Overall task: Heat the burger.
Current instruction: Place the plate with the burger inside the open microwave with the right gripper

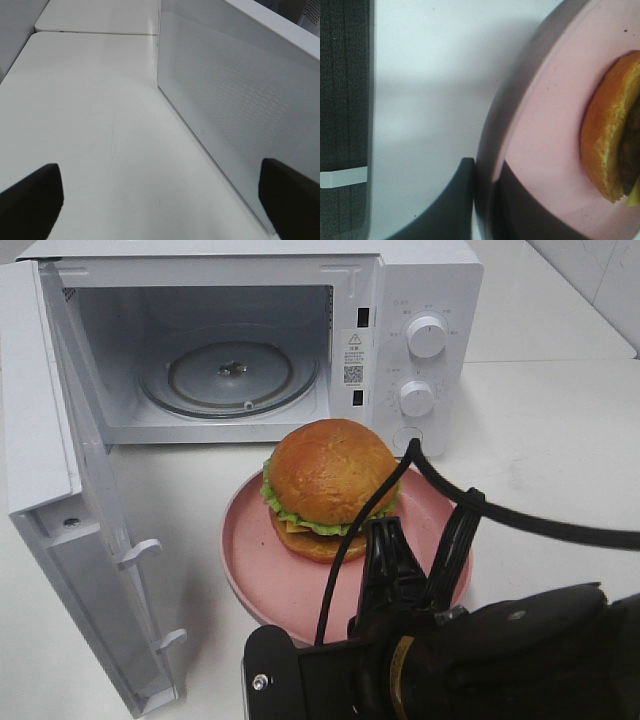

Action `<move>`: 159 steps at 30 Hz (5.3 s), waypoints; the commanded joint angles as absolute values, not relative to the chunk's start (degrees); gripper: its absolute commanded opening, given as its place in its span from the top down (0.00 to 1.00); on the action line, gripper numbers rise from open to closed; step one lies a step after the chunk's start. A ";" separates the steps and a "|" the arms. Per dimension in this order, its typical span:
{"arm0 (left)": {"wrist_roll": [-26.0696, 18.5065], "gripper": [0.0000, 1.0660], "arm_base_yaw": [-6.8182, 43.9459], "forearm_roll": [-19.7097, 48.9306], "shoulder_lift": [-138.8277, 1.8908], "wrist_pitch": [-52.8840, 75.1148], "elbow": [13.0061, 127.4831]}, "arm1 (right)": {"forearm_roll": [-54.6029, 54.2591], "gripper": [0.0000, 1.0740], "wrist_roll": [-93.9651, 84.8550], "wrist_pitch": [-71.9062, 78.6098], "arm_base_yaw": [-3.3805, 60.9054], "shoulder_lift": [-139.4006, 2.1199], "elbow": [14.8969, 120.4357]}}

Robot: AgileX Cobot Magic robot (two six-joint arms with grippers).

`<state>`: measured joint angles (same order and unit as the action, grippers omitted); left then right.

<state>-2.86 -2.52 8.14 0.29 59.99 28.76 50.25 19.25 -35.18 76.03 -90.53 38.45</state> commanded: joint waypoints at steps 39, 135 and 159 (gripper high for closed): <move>-2.92 0.08 -2.58 8.19 1.43 59.42 28.59 | 25.61 1.00 -48.76 -14.55 46.24 -90.07 43.20; -2.92 0.08 -2.58 8.19 1.43 59.42 28.59 | 8.42 1.00 -64.63 -23.84 38.90 -124.22 95.63; -2.92 0.08 -2.58 8.19 1.43 59.42 28.59 | 14.32 1.00 -59.42 -27.73 38.90 -133.56 111.67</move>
<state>-2.86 -2.52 8.14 0.29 59.99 28.76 12.89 -59.82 -30.88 39.02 -133.96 110.12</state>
